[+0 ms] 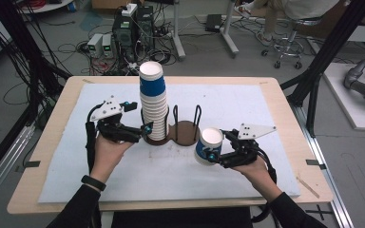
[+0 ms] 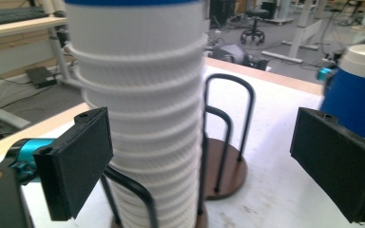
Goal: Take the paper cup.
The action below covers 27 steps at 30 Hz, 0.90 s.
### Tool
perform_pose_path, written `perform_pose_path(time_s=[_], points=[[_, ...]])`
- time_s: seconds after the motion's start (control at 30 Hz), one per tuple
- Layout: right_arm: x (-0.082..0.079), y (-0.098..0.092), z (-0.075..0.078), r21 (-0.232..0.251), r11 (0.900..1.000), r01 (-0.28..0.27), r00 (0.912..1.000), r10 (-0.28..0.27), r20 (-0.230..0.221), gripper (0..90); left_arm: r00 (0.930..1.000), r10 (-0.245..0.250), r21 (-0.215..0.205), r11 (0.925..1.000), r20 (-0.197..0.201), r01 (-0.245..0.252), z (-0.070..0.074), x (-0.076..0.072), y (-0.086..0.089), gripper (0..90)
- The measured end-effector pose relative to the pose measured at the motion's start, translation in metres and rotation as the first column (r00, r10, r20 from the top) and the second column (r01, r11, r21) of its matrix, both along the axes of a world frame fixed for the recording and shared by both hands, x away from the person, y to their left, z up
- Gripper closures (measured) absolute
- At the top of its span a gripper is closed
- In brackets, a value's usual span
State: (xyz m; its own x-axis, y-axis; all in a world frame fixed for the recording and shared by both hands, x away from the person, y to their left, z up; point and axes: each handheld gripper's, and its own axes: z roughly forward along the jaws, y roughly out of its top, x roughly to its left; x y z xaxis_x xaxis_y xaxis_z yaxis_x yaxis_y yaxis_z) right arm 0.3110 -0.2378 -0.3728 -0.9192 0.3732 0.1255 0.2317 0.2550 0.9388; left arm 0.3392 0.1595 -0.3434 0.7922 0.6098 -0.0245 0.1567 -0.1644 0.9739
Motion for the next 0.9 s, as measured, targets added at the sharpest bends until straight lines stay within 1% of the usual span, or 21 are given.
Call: perform_pose_path(time_s=[0.07, 0.1, 0.13, 0.23, 0.27, 0.3, 0.33, 0.37, 0.4, 0.47, 0.53, 0.6, 0.63, 0.7, 0.73, 0.77, 0.9], points=[[0.000, 0.000, 0.000, 0.000, 1.000, -0.002, 1.0000, 0.002, 0.000, 24.4, 0.9999, -0.006, -0.015, 0.9999, -0.011, 0.006, -0.004, -0.005, -0.001, 6.9], [0.000, 0.000, 0.000, 0.000, 1.000, -0.002, 1.0000, 0.002, 0.002, 24.4, 0.9999, -0.006, -0.015, 0.9999, -0.011, 0.006, -0.004, -0.005, -0.001, 6.8], [0.000, 0.000, 0.000, 0.000, 1.000, -0.001, 1.0000, 0.001, 0.002, 24.4, 0.9996, -0.022, -0.017, 0.9996, -0.020, 0.021, -0.008, -0.010, -0.003, 6.8], [0.000, 0.000, 0.000, 0.000, 1.000, 0.000, 1.0000, 0.000, 0.001, 24.4, 0.9996, -0.025, -0.014, 0.9996, -0.016, 0.024, -0.011, -0.014, -0.005, 6.9], [0.000, 0.000, 0.000, -0.002, 1.000, -0.001, 1.0000, 0.001, 0.002, 24.4, 0.9995, -0.030, -0.023, 0.9993, -0.012, 0.030, -0.015, -0.019, -0.007, 6.9], [0.000, 0.001, 0.000, -0.002, 1.000, -0.004, 1.0000, 0.004, -0.002, 24.4, 0.9995, -0.030, -0.023, 0.9993, -0.012, 0.030, -0.015, -0.019, -0.007, 6.8], [0.000, 0.000, -0.001, -0.005, 1.000, -0.003, 1.0000, 0.003, 0.001, 24.4, 0.9994, -0.036, -0.025, 0.9991, -0.005, 0.035, -0.018, -0.024, -0.009, 6.9], [0.000, 0.000, -0.001, -0.005, 1.000, -0.003, 1.0000, 0.003, 0.001, 24.4, 0.9994, -0.036, -0.025, 0.9991, -0.005, 0.035, -0.018, -0.024, -0.009, 6.9], [0.000, 0.000, -0.001, -0.005, 1.000, 0.000, 1.0000, 0.000, 0.004, 24.4, 0.9993, -0.038, -0.019, 0.9991, 0.004, 0.038, -0.022, -0.030, -0.011, 6.8], [0.000, 0.000, -0.001, -0.005, 1.000, 0.001, 1.0000, -0.001, 0.004, 24.4, 0.9989, -0.047, -0.019, 0.9987, 0.002, 0.047, -0.024, -0.032, -0.011, 6.8], [0.000, 0.000, -0.001, -0.008, 1.000, 0.002, 0.9999, -0.002, 0.010, 24.4, 0.9980, -0.061, -0.021, 0.9979, -0.012, 0.061, -0.031, -0.037, -0.014, 6.9], [0.000, -0.001, -0.001, -0.009, 1.000, 0.003, 0.9999, -0.003, 0.012, 24.4, 0.9975, -0.069, -0.022, 0.9974, -0.014, 0.069, -0.034, -0.039, -0.015, 6.9], [0.000, -0.001, -0.002, -0.010, 1.000, 0.004, 0.9999, -0.004, 0.012, 24.4, 0.9971, -0.075, -0.020, 0.9970, -0.013, 0.075, -0.036, -0.040, -0.016, 6.9], [0.000, -0.001, -0.002, -0.012, 1.000, 0.006, 0.9999, -0.006, 0.012, 24.4, 0.9968, -0.080, -0.003, 0.9968, 0.000, 0.080, -0.040, -0.045, -0.017, 6.9], [0.001, -0.002, -0.003, -0.015, 1.000, 0.009, 0.9999, -0.009, 0.010, 24.4, 0.9957, -0.093, 0.000, 0.9957, -0.003, 0.093, -0.041, -0.048, -0.018, 6.9], [0.001, -0.002, -0.003, -0.015, 1.000, 0.009, 0.9999, -0.009, 0.006, 24.3, 0.9957, -0.093, 0.000, 0.9957, -0.003, 0.093, -0.041, -0.048, -0.018, 6.9], [0.002, -0.002, -0.003, -0.012, 1.000, 0.012, 0.9998, -0.012, 0.016, 24.4, 0.9955, -0.095, 0.014, 0.9954, 0.000, 0.095, -0.043, -0.049, -0.020, 6.9]])
